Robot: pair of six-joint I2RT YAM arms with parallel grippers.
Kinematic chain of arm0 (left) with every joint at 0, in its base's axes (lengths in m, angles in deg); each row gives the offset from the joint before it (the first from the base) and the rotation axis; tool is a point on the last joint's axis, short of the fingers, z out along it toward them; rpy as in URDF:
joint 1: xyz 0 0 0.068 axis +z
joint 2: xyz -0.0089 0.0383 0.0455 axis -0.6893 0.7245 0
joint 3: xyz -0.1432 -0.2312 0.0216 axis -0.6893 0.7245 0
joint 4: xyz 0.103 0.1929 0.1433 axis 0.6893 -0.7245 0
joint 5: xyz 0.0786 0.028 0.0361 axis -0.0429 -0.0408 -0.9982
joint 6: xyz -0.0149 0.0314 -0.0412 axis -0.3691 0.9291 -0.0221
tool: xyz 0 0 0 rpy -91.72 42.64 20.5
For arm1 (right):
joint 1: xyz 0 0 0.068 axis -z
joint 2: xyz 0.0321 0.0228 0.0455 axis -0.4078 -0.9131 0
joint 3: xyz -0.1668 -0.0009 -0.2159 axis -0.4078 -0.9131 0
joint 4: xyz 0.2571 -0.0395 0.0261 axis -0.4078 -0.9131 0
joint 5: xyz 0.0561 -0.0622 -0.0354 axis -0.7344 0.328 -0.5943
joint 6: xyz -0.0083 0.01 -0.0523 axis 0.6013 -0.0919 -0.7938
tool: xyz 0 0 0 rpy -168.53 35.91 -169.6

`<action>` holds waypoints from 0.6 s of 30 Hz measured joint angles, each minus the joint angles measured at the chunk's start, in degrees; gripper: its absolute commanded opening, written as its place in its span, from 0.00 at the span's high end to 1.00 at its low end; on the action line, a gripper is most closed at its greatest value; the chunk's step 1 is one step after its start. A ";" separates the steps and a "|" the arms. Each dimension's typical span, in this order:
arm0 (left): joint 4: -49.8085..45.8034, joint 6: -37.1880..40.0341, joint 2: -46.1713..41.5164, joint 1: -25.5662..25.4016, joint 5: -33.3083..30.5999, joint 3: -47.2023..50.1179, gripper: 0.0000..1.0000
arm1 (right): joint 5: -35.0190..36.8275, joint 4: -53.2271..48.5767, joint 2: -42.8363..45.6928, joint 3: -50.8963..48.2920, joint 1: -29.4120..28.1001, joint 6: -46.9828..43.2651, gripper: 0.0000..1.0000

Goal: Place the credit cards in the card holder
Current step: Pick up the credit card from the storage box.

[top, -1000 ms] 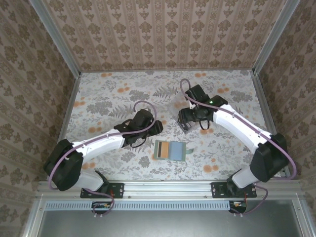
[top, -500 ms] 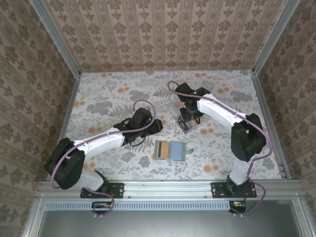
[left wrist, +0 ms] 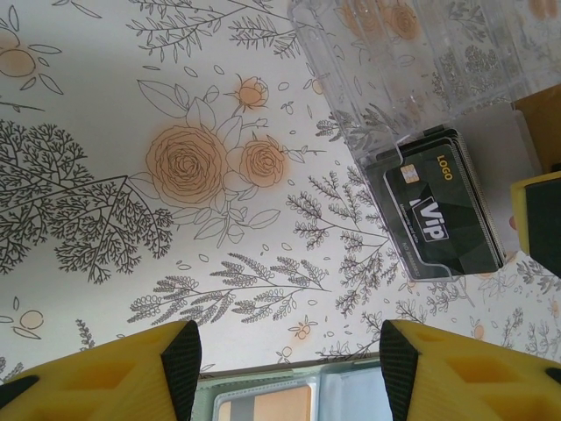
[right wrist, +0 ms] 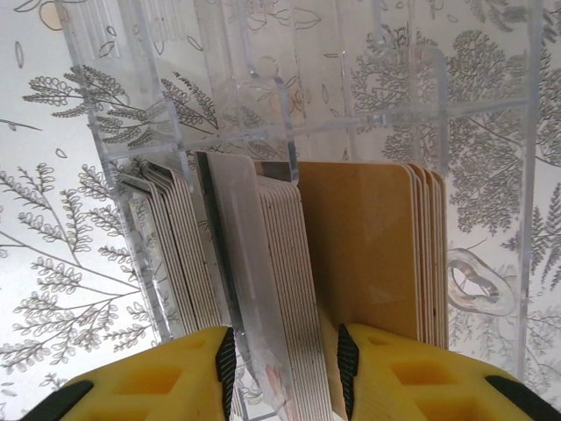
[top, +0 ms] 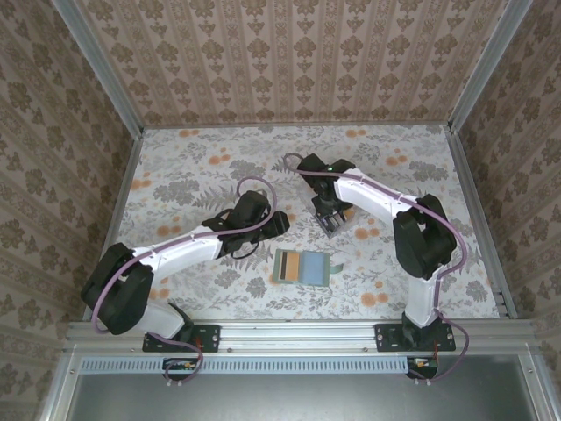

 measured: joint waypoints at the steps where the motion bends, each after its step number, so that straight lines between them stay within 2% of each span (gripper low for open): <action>1: 0.00 0.00 0.00 0.04 0.02 0.00 0.41 | 0.59 0.00 -0.11 0.00 -0.22 -0.09 0.61; 18: 0.02 0.00 0.02 0.26 0.22 0.00 0.41 | 11.93 0.22 -2.49 0.00 -4.00 -1.44 0.68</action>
